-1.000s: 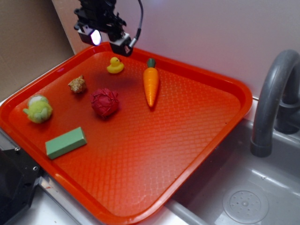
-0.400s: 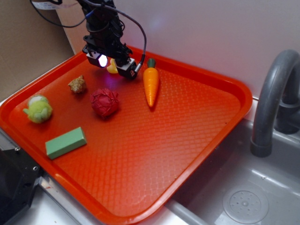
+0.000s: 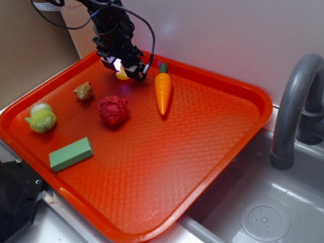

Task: Grab the yellow duck.

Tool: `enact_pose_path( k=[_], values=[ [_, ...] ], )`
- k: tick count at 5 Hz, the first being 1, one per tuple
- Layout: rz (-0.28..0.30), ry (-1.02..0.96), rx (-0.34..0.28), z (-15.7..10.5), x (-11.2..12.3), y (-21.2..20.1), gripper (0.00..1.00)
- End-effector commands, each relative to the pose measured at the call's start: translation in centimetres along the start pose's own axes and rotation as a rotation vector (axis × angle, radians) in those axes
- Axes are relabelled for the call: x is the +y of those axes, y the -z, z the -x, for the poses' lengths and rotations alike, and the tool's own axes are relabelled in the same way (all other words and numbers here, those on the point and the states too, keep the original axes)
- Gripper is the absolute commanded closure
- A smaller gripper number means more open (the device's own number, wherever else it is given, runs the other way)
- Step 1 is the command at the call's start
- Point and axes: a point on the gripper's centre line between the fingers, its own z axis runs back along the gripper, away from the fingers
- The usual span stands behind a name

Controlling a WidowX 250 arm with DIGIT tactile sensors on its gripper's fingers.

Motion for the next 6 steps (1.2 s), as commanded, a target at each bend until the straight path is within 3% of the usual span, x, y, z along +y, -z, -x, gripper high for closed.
enact_pose_path(
  k=[1, 2, 4, 5, 6],
  values=[
    [0.019, 0.086, -0.014, -0.1, -0.8, -3.9, 1.0],
    [0.001, 0.152, 0.062, 0.4, -1.6, -9.4, 1.0],
    [0.045, 0.221, 0.076, 2.7, -2.3, -20.1, 1.0],
    [0.069, 0.197, 0.04, 3.3, -1.5, -22.2, 1.0],
    [0.052, 0.202, 0.003, 2.9, -1.3, -22.0, 1.0]
  ],
)
